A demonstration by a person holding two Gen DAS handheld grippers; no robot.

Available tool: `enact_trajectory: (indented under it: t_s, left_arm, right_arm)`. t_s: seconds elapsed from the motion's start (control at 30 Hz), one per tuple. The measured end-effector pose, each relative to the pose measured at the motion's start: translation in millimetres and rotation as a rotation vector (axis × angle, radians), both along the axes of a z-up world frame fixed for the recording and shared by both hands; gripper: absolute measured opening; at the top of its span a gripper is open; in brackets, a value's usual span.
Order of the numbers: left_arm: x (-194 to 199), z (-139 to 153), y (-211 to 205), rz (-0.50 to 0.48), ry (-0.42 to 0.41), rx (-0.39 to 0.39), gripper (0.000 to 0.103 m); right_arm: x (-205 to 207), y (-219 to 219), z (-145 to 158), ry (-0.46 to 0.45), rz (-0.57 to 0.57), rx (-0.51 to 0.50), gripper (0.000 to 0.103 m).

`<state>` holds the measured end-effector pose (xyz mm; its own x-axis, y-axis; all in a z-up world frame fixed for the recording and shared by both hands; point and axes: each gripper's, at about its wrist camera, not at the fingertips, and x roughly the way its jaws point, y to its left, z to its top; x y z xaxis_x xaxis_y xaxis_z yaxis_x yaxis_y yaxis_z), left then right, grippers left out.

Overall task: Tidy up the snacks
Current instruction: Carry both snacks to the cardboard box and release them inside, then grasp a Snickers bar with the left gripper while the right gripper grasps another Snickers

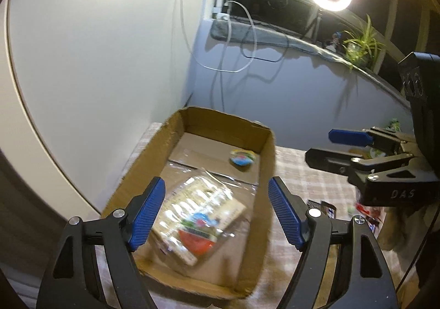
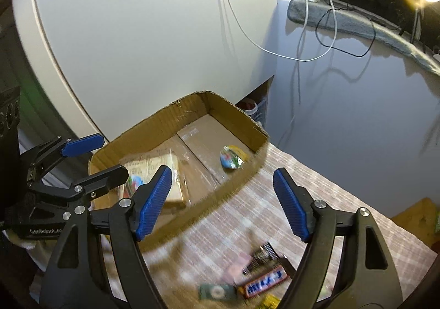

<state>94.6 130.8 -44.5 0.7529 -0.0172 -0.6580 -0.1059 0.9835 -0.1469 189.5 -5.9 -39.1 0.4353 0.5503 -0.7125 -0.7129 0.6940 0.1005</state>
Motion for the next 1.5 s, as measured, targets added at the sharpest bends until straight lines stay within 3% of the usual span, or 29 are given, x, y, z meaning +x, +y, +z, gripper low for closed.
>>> enact_trajectory:
  t_s: [0.1, 0.57, 0.77, 0.9, 1.03, 1.1, 1.3, 1.5]
  left_arm:
    - [-6, -1, -13, -0.032, -0.006, -0.008, 0.077]
    - [-11, -10, -87, -0.196, 0.001, 0.020, 0.077]
    - [-6, -21, -115, -0.249, 0.031, 0.017, 0.070]
    - [0, -33, -130, -0.283, 0.064, 0.011, 0.062]
    - [7, -44, -143, -0.310, 0.099, 0.008, 0.051]
    - [10, -50, -149, -0.326, 0.117, 0.010, 0.045]
    - [21, -62, -157, -0.345, 0.149, 0.031, 0.044]
    - [33, -74, -161, -0.351, 0.175, 0.042, 0.042]
  right_arm:
    - [-10, -19, 4, -0.013, -0.013, 0.004, 0.090]
    - [-51, -139, -3, -0.008, -0.159, 0.011, 0.090]
    - [-64, -183, -27, 0.057, -0.230, -0.004, 0.090]
    - [-68, -203, -54, 0.165, -0.287, 0.004, 0.090]
    - [-68, -218, -77, 0.288, -0.320, 0.035, 0.067]
    - [-66, -220, -88, 0.341, -0.329, 0.046, 0.062]
    - [-59, -215, -107, 0.391, -0.347, 0.038, 0.053]
    - [-50, -203, -112, 0.384, -0.353, 0.016, 0.052]
